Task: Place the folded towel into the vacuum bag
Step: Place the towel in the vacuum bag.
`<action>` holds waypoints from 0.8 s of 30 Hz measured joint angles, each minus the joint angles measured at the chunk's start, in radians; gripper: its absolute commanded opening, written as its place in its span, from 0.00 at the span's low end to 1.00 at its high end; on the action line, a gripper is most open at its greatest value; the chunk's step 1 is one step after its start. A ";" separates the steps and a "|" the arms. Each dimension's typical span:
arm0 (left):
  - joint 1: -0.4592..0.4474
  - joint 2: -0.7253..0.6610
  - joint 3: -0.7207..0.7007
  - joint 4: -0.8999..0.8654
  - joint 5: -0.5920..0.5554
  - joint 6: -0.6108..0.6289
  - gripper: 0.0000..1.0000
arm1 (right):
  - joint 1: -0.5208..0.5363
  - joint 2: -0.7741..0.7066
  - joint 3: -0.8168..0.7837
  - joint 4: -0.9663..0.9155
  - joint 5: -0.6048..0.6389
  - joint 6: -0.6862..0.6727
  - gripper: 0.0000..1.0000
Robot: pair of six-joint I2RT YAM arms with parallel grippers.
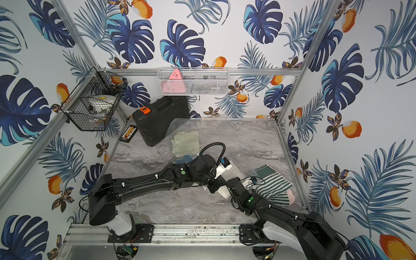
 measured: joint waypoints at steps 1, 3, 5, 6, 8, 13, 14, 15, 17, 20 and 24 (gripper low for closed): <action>0.000 0.002 0.000 0.003 0.000 0.000 0.00 | -0.004 0.032 0.003 0.034 0.000 -0.001 0.49; 0.002 0.005 -0.005 -0.003 -0.008 -0.001 0.00 | -0.016 0.099 0.003 0.109 -0.008 -0.001 0.25; 0.001 0.009 -0.008 -0.011 -0.007 -0.001 0.00 | -0.024 0.125 -0.010 0.151 -0.014 0.004 0.11; 0.000 0.010 -0.008 -0.011 -0.007 -0.001 0.00 | -0.029 0.117 -0.024 0.164 -0.016 0.005 0.06; 0.000 0.007 -0.009 -0.011 -0.006 0.000 0.00 | -0.042 0.072 -0.050 0.168 -0.026 0.009 0.01; 0.000 0.002 -0.021 -0.008 0.003 0.001 0.00 | -0.096 -0.071 -0.097 0.109 0.007 0.033 0.00; -0.002 0.001 -0.025 -0.006 0.007 0.000 0.00 | -0.106 -0.086 -0.103 0.099 0.018 0.042 0.00; -0.004 0.000 -0.027 -0.005 0.008 0.000 0.00 | -0.115 -0.092 -0.108 0.096 0.029 0.050 0.00; -0.014 0.000 -0.029 0.006 0.008 -0.009 0.00 | -0.126 -0.080 -0.111 0.103 0.050 0.070 0.00; -0.037 -0.001 -0.023 0.015 0.008 -0.022 0.00 | -0.131 0.006 -0.093 0.143 0.080 0.103 0.00; -0.056 0.014 0.007 0.003 0.002 -0.022 0.00 | -0.127 0.183 -0.048 0.298 0.092 0.142 0.00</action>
